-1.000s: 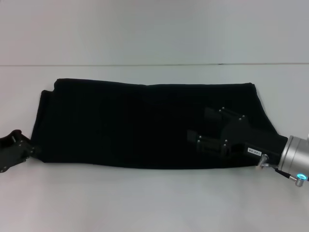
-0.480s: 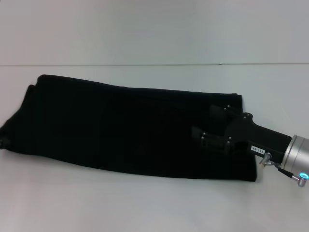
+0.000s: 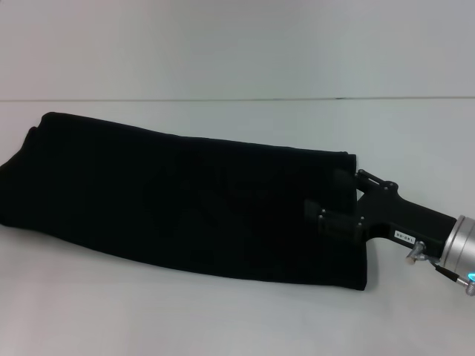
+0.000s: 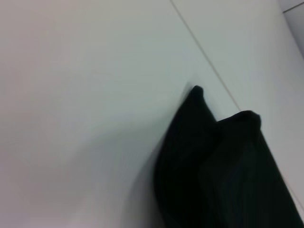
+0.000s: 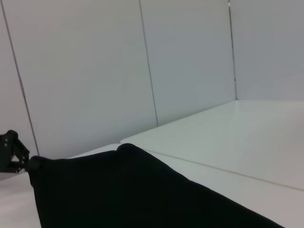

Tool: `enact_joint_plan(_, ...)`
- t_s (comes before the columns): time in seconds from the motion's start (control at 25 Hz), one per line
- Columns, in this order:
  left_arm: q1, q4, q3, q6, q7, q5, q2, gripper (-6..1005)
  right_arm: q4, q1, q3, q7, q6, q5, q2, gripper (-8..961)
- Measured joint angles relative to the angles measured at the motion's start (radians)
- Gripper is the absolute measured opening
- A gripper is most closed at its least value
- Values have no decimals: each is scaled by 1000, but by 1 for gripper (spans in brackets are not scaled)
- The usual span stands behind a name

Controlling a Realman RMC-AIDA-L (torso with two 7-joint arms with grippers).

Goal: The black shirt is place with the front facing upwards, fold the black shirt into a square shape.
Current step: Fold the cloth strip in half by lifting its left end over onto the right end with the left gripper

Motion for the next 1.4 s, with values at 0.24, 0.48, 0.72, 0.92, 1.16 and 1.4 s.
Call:
enact_joint_plan(0.24,-12,-13,11,32,6,-84,0,15,1,-18,5,0,9,0,0,925)
enact_joint_plan(0.48,-63,-95,95,72,29,-269,-3,15,-1,-65,43,0,11,1,-3,925)
enact_joint_plan(0.72,-178,-177,209,65,90,-414,-41,15,-2,-121,73,0,2,1,-4,925)
enact_joint_plan(0.92,-292,-214,232,56,155,-444,-116,15,-3,-170,97,5,-17,1,-6,925)
enact_joint_plan(1.16,-339,-298,278,34,259,-452,-231,15,-19,-213,118,40,-50,1,-13,925)
enact_joint_plan(1.4,-335,-618,273,-45,482,-485,-240,16,-18,-205,109,41,-29,-8,-6,925)
